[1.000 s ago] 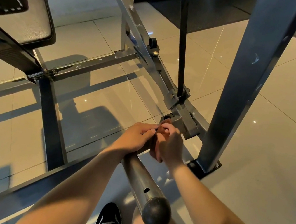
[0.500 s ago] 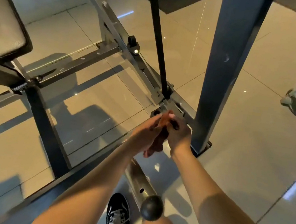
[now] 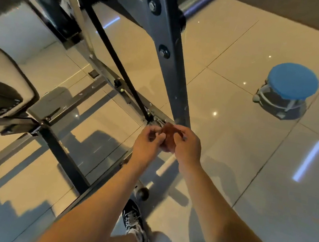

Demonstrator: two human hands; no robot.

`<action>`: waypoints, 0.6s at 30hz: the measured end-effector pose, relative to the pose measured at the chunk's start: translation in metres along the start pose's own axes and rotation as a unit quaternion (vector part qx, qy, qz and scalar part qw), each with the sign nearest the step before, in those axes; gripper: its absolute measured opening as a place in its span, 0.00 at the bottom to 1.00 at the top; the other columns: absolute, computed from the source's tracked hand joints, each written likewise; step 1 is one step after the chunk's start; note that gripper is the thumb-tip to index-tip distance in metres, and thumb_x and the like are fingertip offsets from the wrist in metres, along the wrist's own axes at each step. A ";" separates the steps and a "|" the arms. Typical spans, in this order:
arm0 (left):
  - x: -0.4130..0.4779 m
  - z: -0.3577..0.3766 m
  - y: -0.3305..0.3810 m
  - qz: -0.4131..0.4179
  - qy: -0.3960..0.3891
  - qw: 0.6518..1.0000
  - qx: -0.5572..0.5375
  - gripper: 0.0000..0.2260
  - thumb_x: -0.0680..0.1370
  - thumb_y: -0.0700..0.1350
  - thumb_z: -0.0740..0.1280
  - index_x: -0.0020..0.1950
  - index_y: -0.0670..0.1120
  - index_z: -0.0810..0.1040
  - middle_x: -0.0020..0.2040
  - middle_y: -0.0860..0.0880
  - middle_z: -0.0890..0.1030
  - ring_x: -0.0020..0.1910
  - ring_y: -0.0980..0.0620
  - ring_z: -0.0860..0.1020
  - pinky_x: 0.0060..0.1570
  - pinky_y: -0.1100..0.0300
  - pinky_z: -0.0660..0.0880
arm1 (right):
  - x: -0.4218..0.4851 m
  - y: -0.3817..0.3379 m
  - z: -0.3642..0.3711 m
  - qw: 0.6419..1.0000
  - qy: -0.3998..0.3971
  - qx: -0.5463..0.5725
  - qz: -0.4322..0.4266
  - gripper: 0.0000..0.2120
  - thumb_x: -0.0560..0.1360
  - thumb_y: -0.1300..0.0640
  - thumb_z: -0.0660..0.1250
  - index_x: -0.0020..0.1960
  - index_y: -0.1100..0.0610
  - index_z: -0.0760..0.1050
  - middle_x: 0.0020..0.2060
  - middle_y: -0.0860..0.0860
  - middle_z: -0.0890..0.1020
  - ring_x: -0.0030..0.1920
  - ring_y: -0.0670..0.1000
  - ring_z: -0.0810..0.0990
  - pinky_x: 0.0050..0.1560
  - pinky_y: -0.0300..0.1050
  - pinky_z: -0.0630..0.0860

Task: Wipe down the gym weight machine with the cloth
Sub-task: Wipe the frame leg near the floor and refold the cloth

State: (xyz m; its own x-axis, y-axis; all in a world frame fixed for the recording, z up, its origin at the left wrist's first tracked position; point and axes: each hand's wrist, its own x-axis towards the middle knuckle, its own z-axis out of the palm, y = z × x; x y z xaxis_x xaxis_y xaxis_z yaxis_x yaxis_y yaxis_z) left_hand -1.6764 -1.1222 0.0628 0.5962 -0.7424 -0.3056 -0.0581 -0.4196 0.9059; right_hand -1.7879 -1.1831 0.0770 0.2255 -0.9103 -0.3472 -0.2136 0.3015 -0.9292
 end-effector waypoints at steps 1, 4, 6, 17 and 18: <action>-0.017 0.001 0.019 0.004 0.008 1.000 -0.005 0.07 0.75 0.53 0.73 0.49 0.56 0.78 0.49 0.48 0.84 0.48 0.44 0.84 0.52 0.40 0.81 | -0.011 -0.014 -0.011 1.000 -0.005 -0.011 -0.005 0.15 0.81 0.66 0.61 0.55 0.49 0.81 0.52 0.49 0.82 0.57 0.53 0.81 0.60 0.44 0.80; -0.056 0.002 0.062 -0.006 0.040 0.999 -0.015 0.07 0.79 0.45 0.71 0.52 0.49 0.74 0.49 0.45 0.81 0.47 0.50 0.81 0.54 0.47 0.78 | -0.044 -0.051 -0.038 0.996 -0.044 -0.079 -0.024 0.16 0.79 0.67 0.60 0.59 0.57 0.82 0.50 0.48 0.82 0.53 0.49 0.79 0.44 0.20 0.69; -0.076 0.000 0.085 -0.022 0.047 0.997 -0.050 0.09 0.78 0.46 0.72 0.55 0.51 0.74 0.50 0.43 0.81 0.48 0.47 0.81 0.52 0.49 0.77 | -0.062 -0.068 -0.052 0.994 -0.061 -0.088 -0.032 0.16 0.79 0.66 0.60 0.59 0.57 0.82 0.50 0.50 0.84 0.52 0.50 0.81 0.47 0.27 0.74; -0.107 -0.036 0.175 -0.063 0.050 0.984 -0.161 0.09 0.80 0.42 0.70 0.57 0.53 0.81 0.53 0.45 0.84 0.51 0.45 0.82 0.47 0.56 0.81 | -0.094 -0.177 -0.061 0.992 -0.031 -0.121 -0.021 0.13 0.82 0.61 0.59 0.60 0.53 0.80 0.55 0.50 0.82 0.57 0.53 0.79 0.63 0.56 0.78; -0.108 -0.042 0.186 -0.054 0.051 0.983 -0.165 0.09 0.79 0.43 0.70 0.57 0.55 0.82 0.53 0.45 0.84 0.53 0.44 0.82 0.52 0.50 0.82 | -0.095 -0.190 -0.060 0.992 -0.034 -0.123 -0.024 0.13 0.82 0.61 0.59 0.60 0.53 0.80 0.54 0.50 0.82 0.57 0.52 0.79 0.63 0.55 0.79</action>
State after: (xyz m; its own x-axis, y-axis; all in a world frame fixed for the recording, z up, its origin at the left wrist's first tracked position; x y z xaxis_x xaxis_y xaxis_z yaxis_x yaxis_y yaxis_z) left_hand -1.7176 -1.0980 0.2771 0.6630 -0.6389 -0.3901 0.2641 -0.2880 0.9205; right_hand -1.8263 -1.1707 0.2942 0.3037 -0.8980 -0.3183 -0.4241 0.1717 -0.8892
